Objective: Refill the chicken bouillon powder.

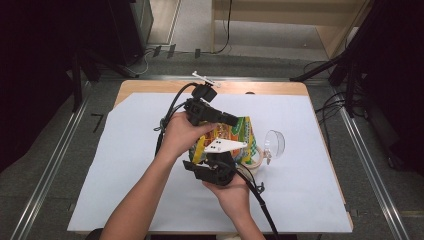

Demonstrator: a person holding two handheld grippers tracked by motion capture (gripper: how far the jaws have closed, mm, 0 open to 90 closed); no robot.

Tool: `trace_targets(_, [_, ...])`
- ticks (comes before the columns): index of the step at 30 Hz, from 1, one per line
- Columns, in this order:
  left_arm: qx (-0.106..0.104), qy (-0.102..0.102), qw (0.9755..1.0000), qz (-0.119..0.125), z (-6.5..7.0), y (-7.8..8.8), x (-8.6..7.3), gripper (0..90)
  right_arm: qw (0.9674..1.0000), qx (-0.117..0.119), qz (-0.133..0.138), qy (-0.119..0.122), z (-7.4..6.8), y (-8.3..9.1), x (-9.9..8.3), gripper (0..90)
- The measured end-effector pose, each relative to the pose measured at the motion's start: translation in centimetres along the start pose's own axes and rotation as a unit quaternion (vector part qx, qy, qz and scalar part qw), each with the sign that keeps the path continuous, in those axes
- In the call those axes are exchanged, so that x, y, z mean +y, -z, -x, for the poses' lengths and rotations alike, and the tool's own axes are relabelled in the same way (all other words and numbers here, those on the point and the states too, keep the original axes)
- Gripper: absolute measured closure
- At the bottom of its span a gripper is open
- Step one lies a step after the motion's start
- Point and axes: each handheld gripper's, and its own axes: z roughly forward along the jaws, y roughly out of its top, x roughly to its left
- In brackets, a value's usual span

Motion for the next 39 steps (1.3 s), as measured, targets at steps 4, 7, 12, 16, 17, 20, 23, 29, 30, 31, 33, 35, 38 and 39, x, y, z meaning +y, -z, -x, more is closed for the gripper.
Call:
trace_targets(4, [0.000, 0.000, 1.0000, -0.001, 0.01, 0.02, -0.01, 79.3, 1.0000, 0.001, 0.001, -0.001, -0.05, -0.01, -0.03, 70.0])
trace_targets(7, [0.000, -0.002, 1.0000, -0.003, 0.05, 0.03, -0.02, 79.3, 1.0000, 0.001, 0.002, 0.001, -0.04, 0.00, -0.09, 70.0])
trace_targets(12, [0.001, -0.002, 1.0000, -0.002, 0.08, 0.06, -0.04, 79.3, 1.0000, 0.000, 0.004, 0.002, -0.05, -0.04, -0.12, 70.0])
trace_targets(16, [0.001, -0.002, 1.0000, -0.002, 0.11, 0.11, -0.03, 79.3, 1.0000, 0.001, 0.004, 0.002, -0.06, -0.05, -0.11, 70.0])
trace_targets(17, [0.001, -0.003, 1.0000, -0.002, 0.11, 0.12, -0.03, 79.3, 1.0000, 0.000, 0.005, 0.002, -0.08, -0.05, -0.11, 70.1])
trace_targets(20, [0.001, -0.002, 1.0000, 0.000, 0.13, 0.13, -0.03, 79.3, 1.0000, 0.000, 0.006, 0.002, -0.11, -0.04, -0.10, 70.1])
trace_targets(23, [0.000, -0.001, 1.0000, 0.002, 0.17, 0.15, -0.04, 79.3, 1.0000, 0.000, 0.006, 0.001, -0.14, -0.03, -0.08, 70.1])
trace_targets(29, [0.001, -0.005, 1.0000, 0.002, 0.21, 0.26, -0.02, 79.3, 1.0000, 0.000, 0.007, 0.002, -0.17, -0.01, -0.04, 70.1])
trace_targets(30, [0.001, -0.005, 1.0000, 0.002, 0.21, 0.26, -0.02, 79.3, 1.0000, 0.000, 0.007, 0.002, -0.17, -0.02, -0.04, 70.1])
trace_targets(31, [0.001, -0.005, 1.0000, 0.002, 0.21, 0.26, -0.02, 79.3, 1.0000, 0.000, 0.007, 0.002, -0.17, -0.02, -0.03, 70.1])
trace_targets(33, [0.002, -0.005, 1.0000, 0.002, 0.21, 0.24, -0.02, 79.4, 1.0000, 0.000, 0.008, 0.003, -0.15, -0.04, -0.04, 70.1])
trace_targets(35, [0.001, -0.004, 1.0000, 0.002, 0.23, 0.22, -0.02, 79.3, 1.0000, 0.000, 0.007, 0.002, -0.12, -0.08, -0.04, 70.1])
trace_targets(38, [0.002, -0.004, 1.0000, 0.002, 0.28, 0.23, -0.02, 79.3, 1.0000, 0.001, 0.008, 0.000, -0.13, -0.10, -0.04, 70.1])
trace_targets(39, [0.002, -0.005, 1.0000, 0.003, 0.26, 0.25, -0.01, 79.3, 1.0000, 0.001, 0.008, -0.001, -0.14, -0.10, -0.03, 70.1])
